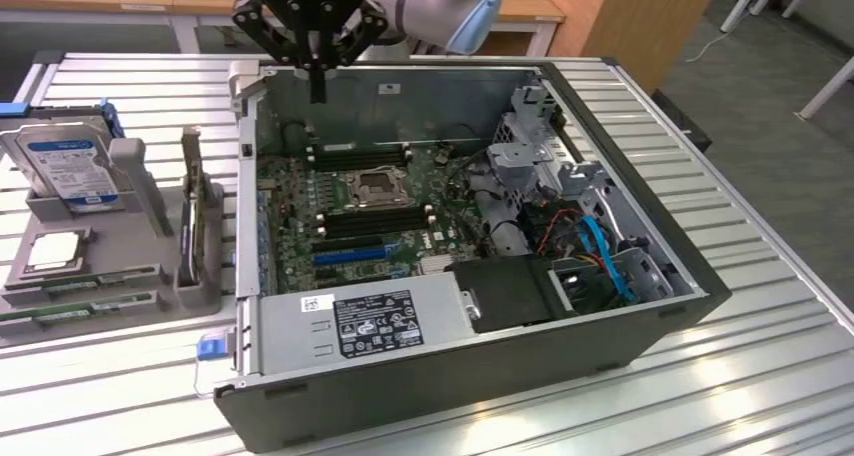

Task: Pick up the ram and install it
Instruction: 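Reach for the ram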

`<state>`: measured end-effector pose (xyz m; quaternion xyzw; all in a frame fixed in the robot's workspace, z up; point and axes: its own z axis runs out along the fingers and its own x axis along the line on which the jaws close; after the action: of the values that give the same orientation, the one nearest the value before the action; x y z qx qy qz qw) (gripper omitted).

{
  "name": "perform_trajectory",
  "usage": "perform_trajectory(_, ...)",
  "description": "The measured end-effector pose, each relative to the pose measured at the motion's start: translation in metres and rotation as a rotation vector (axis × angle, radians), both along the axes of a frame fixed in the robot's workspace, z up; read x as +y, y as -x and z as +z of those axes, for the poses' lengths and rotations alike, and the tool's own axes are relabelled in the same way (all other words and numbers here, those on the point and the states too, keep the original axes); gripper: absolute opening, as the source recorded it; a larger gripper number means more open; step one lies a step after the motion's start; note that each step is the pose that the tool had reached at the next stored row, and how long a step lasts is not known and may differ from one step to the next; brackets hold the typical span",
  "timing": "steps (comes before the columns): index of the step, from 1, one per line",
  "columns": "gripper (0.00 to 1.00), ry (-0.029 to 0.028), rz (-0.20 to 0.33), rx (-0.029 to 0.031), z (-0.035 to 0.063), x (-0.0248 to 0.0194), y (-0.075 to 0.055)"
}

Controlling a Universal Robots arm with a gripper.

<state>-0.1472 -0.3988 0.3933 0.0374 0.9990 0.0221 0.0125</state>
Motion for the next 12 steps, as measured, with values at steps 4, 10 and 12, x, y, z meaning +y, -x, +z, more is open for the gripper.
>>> perform_trajectory(4,0.11,0.0002,0.000,0.0001,0.0001,0.0000,0.018)
perform_trajectory(10,0.11,0.0001,0.000,0.0000,0.0000,0.0000,0.044)
perform_trajectory(12,0.11,0.0001,0.000,0.0000,0.0000,0.0000,0.052)
